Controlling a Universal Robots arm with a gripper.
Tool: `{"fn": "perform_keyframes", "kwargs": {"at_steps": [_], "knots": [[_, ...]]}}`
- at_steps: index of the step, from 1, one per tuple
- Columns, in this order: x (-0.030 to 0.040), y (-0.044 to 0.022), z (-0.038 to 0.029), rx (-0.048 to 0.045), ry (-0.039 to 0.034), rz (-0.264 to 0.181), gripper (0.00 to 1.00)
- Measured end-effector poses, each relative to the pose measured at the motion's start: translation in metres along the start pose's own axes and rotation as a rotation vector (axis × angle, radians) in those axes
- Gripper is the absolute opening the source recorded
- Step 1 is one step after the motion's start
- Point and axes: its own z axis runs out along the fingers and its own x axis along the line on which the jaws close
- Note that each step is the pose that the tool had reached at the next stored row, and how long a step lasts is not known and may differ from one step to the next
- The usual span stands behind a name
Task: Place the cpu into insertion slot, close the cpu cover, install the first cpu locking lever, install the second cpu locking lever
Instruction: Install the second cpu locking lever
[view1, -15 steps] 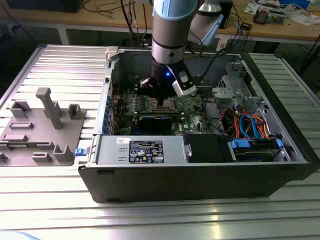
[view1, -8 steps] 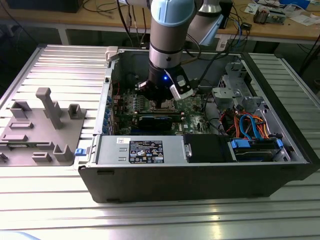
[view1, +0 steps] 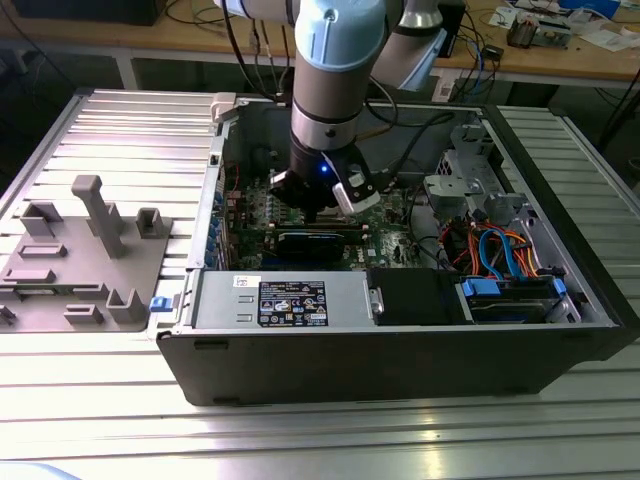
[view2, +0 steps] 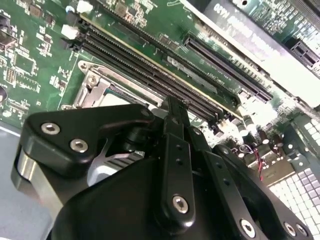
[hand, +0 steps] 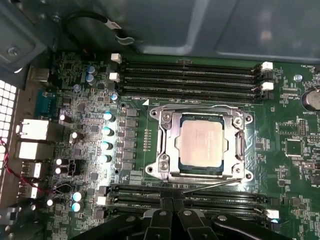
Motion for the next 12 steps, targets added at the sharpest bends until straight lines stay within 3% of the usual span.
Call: {"fn": "perform_keyframes", "kwargs": {"at_steps": [5, 10, 12], "knots": [[0.0048, -0.0003, 0.0026, -0.0267, 0.0001, 0.001, 0.11], [0.0059, -0.0011, 0.0075, -0.0331, -0.0009, 0.004, 0.11], [0.0086, -0.0014, 0.0088, -0.0508, -0.0025, 0.007, 0.11]]}}
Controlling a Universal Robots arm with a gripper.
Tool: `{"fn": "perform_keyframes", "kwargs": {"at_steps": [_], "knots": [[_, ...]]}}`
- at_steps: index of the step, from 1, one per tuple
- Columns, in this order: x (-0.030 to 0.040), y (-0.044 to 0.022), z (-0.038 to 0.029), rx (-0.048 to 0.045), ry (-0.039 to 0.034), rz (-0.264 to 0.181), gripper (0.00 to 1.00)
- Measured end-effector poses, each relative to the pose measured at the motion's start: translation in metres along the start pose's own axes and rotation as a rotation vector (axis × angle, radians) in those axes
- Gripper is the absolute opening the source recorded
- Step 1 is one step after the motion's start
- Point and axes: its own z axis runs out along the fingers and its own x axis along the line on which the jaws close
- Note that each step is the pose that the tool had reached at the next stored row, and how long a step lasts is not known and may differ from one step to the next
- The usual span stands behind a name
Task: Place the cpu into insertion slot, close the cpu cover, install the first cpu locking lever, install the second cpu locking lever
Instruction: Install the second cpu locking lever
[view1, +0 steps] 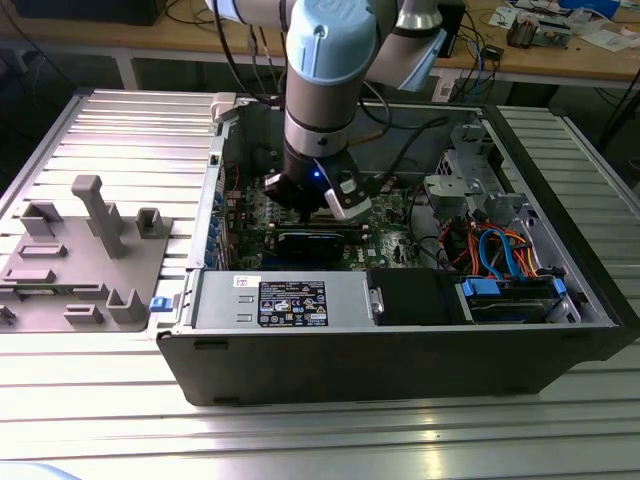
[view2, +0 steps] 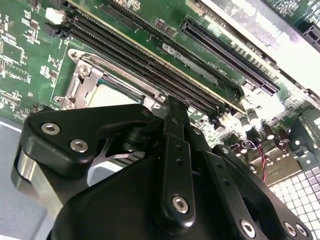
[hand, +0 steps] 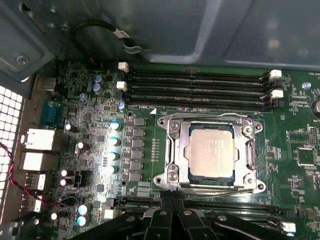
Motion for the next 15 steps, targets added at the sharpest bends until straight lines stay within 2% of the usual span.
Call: {"fn": "perform_keyframes", "kwargs": {"at_steps": [3, 12, 15], "knots": [[0.0010, -0.0024, 0.0011, -0.0049, -0.0004, 0.001, 0.11], [0.0013, -0.0075, 0.0003, -0.0066, -0.0004, 0.000, 0.11], [0.0022, -0.0080, 0.0021, -0.0099, -0.0006, 0.000, 0.11]]}}
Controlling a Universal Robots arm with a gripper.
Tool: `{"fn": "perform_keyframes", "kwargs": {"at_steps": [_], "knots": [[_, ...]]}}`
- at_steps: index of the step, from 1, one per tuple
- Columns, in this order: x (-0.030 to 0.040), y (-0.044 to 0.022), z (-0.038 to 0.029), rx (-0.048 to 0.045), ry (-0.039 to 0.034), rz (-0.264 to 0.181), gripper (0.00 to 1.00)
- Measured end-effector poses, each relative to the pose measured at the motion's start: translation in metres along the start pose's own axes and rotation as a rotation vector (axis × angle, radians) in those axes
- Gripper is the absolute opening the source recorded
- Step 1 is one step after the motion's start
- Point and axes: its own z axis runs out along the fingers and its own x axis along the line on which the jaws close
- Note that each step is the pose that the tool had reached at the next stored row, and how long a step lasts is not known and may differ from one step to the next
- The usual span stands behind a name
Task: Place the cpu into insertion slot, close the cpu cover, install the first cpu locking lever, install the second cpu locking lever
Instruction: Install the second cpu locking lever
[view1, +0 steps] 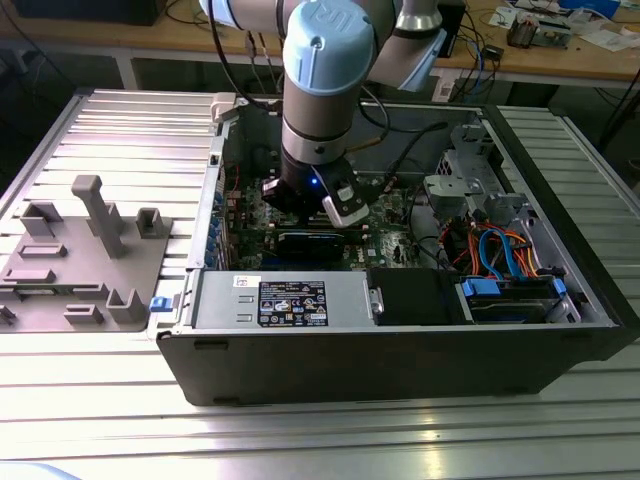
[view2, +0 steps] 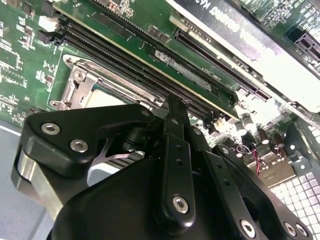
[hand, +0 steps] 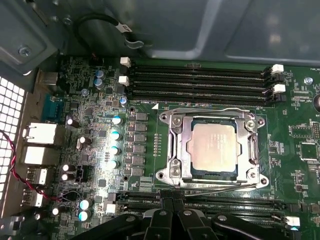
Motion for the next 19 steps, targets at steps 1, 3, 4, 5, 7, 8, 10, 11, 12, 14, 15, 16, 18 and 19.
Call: {"fn": "perform_keyframes", "kwargs": {"at_steps": [1, 3, 4, 5, 7, 8, 10, 11, 12, 14, 15, 16, 18, 19], "knots": [[0.0011, -0.0003, 0.0016, -0.0019, -0.0001, 0.000, 0.11], [0.0026, -0.0006, 0.0034, -0.0105, -0.0006, 0.000, 0.11], [0.0029, -0.0007, 0.0039, -0.0146, -0.0008, -0.001, 0.11], [0.0031, -0.0008, 0.0043, -0.0196, -0.0011, -0.001, 0.11], [0.0036, -0.0010, 0.0054, -0.0280, -0.0016, -0.001, 0.11], [0.0038, -0.0011, 0.0059, -0.0314, -0.0018, -0.001, 0.11], [0.0045, -0.0014, 0.0076, -0.0423, -0.0024, -0.001, 0.11], [0.0047, -0.0015, 0.0082, -0.0448, -0.0026, -0.001, 0.11], [0.0050, -0.0016, 0.0088, -0.0474, -0.0027, -0.001, 0.11], [0.0056, -0.0021, 0.0107, -0.0536, -0.0031, -0.001, 0.11], [0.0060, -0.0022, 0.0116, -0.0563, -0.0032, -0.001, 0.11], [0.0063, -0.0023, 0.0121, -0.0585, -0.0033, -0.001, 0.11], [0.0069, -0.0026, 0.0129, -0.0630, -0.0035, -0.002, 0.11], [0.0074, -0.0026, 0.0133, -0.0667, -0.0036, -0.002, 0.11]]}}
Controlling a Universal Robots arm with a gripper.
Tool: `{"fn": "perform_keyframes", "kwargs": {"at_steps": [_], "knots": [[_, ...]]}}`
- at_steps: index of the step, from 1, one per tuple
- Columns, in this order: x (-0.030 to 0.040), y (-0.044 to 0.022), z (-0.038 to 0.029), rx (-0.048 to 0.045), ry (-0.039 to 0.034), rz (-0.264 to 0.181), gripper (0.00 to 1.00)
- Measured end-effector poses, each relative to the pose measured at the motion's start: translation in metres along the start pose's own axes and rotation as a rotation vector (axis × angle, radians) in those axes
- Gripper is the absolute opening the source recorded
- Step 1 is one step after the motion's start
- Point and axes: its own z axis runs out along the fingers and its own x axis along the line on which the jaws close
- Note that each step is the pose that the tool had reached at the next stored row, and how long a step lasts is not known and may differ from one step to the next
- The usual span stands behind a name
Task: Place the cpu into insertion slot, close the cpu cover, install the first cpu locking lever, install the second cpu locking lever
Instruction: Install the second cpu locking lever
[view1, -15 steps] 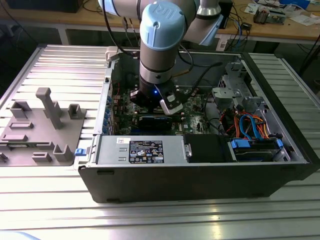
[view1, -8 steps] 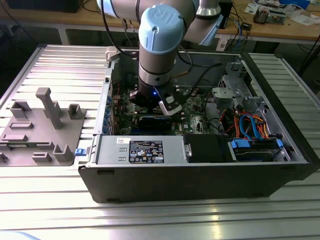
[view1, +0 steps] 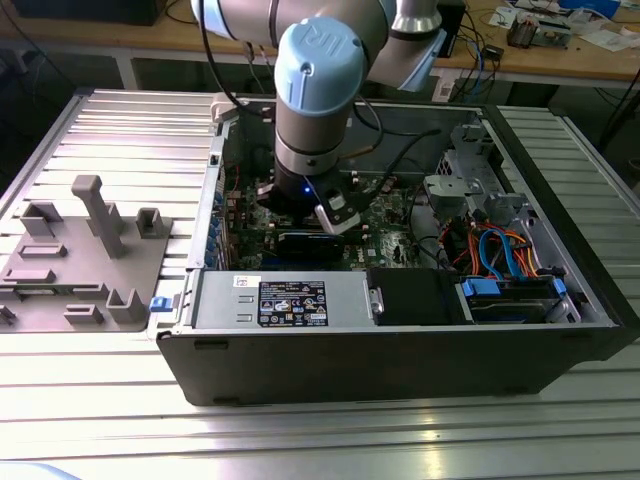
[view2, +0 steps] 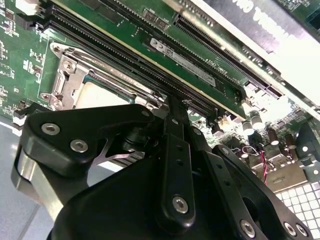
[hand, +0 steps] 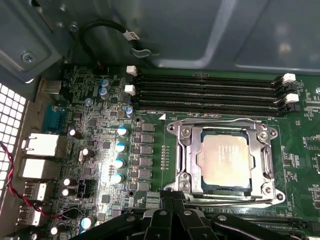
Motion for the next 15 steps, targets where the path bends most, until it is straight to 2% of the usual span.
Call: {"fn": "perform_keyframes", "kwargs": {"at_steps": [6, 12, 15], "knots": [[0.0015, -0.0007, 0.0029, -0.0210, -0.0013, -0.001, 0.11], [0.0029, -0.0009, 0.0041, -0.0359, -0.0022, -0.001, 0.11], [0.0032, -0.0009, 0.0042, -0.0362, -0.0022, -0.001, 0.11]]}}
